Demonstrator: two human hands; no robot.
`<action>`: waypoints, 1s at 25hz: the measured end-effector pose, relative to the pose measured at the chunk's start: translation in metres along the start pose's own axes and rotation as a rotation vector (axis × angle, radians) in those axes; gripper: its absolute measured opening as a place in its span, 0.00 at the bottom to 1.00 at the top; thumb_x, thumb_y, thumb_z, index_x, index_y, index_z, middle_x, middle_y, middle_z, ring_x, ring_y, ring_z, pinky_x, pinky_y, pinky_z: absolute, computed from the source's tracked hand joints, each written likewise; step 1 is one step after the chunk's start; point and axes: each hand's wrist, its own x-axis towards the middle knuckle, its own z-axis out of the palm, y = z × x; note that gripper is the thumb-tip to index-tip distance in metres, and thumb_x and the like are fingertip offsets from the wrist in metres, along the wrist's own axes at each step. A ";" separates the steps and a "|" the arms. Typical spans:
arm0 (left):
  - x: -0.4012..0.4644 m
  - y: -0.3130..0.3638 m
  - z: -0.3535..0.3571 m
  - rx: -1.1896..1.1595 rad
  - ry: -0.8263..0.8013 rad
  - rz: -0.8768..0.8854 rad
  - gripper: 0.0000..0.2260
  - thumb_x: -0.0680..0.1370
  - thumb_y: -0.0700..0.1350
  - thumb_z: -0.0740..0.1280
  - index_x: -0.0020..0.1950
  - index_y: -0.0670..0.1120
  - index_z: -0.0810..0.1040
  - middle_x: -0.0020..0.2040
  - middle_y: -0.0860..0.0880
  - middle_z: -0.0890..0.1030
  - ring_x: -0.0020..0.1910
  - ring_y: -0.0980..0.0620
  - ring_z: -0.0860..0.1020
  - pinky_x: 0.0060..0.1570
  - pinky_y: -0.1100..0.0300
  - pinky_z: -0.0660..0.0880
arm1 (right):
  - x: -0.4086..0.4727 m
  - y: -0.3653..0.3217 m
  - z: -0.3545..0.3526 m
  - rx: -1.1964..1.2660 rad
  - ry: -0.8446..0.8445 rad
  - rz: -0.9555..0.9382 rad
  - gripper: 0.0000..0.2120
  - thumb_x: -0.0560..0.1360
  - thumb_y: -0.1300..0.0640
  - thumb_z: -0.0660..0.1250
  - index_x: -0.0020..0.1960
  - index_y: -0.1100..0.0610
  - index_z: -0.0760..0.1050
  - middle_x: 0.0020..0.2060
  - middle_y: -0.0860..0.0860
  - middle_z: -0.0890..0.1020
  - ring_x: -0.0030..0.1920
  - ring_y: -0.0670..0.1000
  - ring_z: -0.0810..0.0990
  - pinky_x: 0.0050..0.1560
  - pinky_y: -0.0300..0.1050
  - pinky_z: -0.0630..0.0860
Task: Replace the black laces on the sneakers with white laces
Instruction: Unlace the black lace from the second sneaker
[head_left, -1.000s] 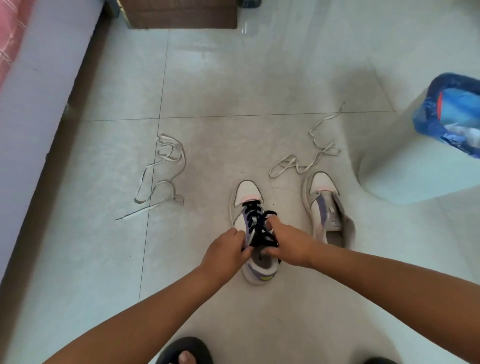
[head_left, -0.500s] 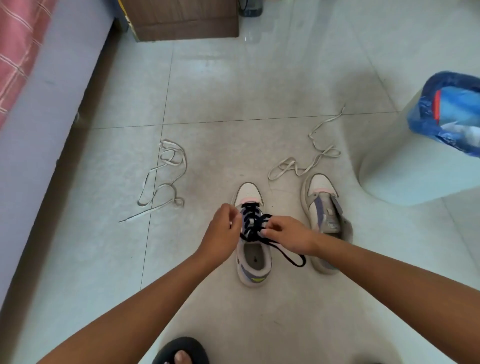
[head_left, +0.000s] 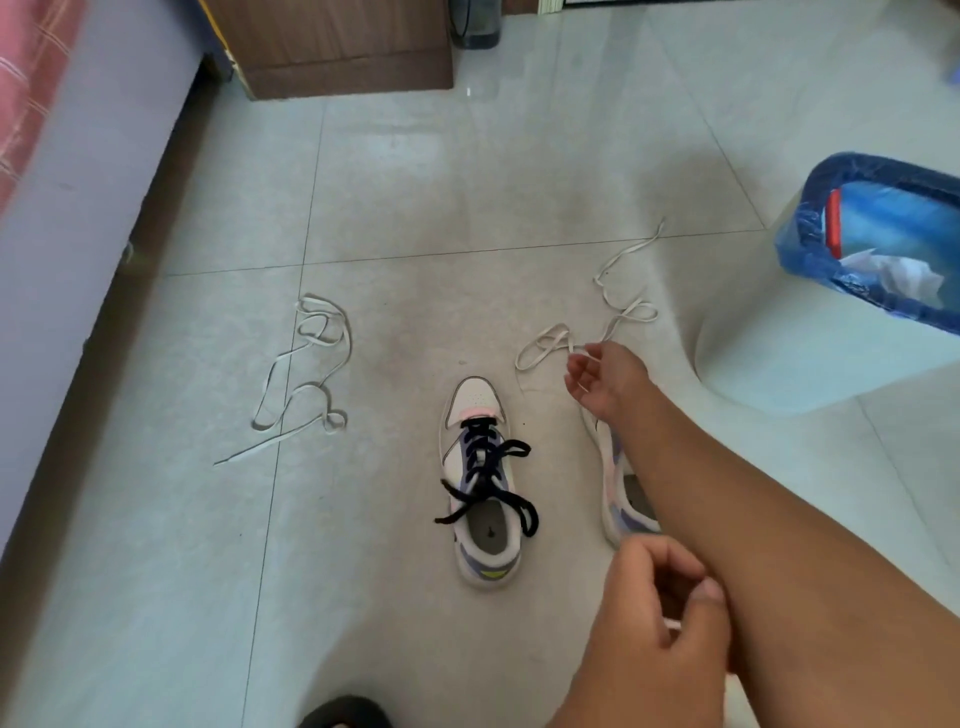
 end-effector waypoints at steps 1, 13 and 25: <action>0.015 -0.005 -0.002 -0.052 0.011 -0.053 0.03 0.76 0.46 0.63 0.44 0.51 0.69 0.35 0.54 0.74 0.35 0.56 0.73 0.43 0.59 0.74 | 0.001 0.012 -0.002 -0.057 0.018 0.020 0.07 0.79 0.62 0.56 0.44 0.59 0.70 0.35 0.54 0.75 0.33 0.48 0.73 0.35 0.41 0.71; 0.110 -0.056 -0.179 1.029 0.163 0.094 0.17 0.72 0.50 0.72 0.56 0.46 0.71 0.52 0.51 0.72 0.51 0.52 0.73 0.50 0.58 0.73 | -0.042 0.082 -0.030 -1.320 -0.590 -0.398 0.07 0.74 0.51 0.68 0.48 0.48 0.70 0.43 0.47 0.76 0.42 0.47 0.74 0.43 0.39 0.72; 0.118 -0.041 -0.174 0.618 0.284 0.263 0.10 0.74 0.38 0.70 0.52 0.50 0.79 0.42 0.53 0.80 0.38 0.63 0.78 0.41 0.73 0.74 | -0.042 0.099 -0.027 -1.027 -0.494 -0.617 0.02 0.74 0.59 0.69 0.45 0.58 0.78 0.41 0.50 0.79 0.42 0.46 0.75 0.47 0.38 0.72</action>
